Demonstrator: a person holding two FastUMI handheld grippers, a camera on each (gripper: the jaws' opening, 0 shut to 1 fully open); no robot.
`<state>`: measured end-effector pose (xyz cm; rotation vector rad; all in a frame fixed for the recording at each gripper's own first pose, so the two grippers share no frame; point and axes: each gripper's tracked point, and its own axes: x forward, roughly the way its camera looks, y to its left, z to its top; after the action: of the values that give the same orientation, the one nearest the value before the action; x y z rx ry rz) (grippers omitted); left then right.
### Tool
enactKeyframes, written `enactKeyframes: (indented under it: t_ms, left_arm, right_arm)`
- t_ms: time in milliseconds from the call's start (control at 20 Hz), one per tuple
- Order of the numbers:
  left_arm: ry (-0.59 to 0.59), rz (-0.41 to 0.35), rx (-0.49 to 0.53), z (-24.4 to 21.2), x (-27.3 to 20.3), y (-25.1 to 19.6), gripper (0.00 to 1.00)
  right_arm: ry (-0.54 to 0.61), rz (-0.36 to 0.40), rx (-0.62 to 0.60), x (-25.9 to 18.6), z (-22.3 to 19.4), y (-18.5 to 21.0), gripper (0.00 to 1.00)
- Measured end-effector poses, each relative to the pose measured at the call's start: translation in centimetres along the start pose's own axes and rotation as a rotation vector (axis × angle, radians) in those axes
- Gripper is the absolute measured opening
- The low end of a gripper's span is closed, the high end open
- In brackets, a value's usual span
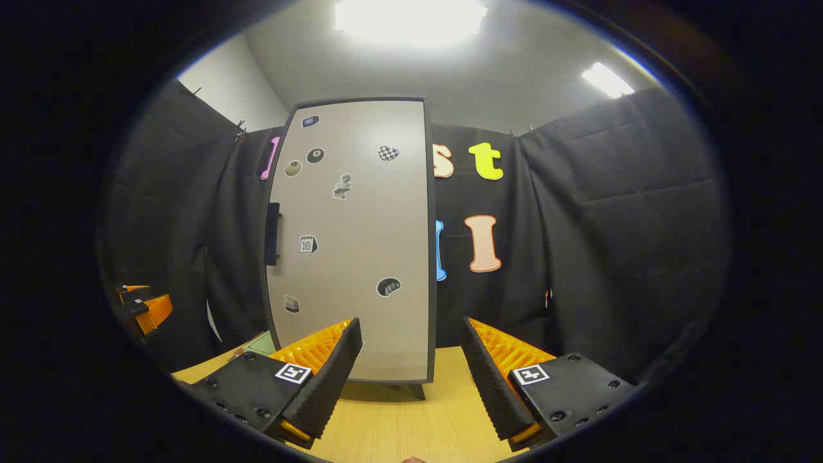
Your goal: Open the cabinet door with the right hand, grasp the bottle in the cabinet with the left hand and place it on the coaster, then close the cabinet door with the right hand.
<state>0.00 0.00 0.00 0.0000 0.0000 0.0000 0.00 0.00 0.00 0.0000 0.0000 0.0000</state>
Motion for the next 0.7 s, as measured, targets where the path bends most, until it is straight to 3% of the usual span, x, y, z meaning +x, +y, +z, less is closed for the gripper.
enactKeyframes:
  t_ms: [700]
  left_arm:
    - [-0.002,0.028,0.026,0.3,-0.2,2.1,0.82]
  right_arm:
    - [0.018,0.01,0.018,0.3,-0.2,0.4,0.98]
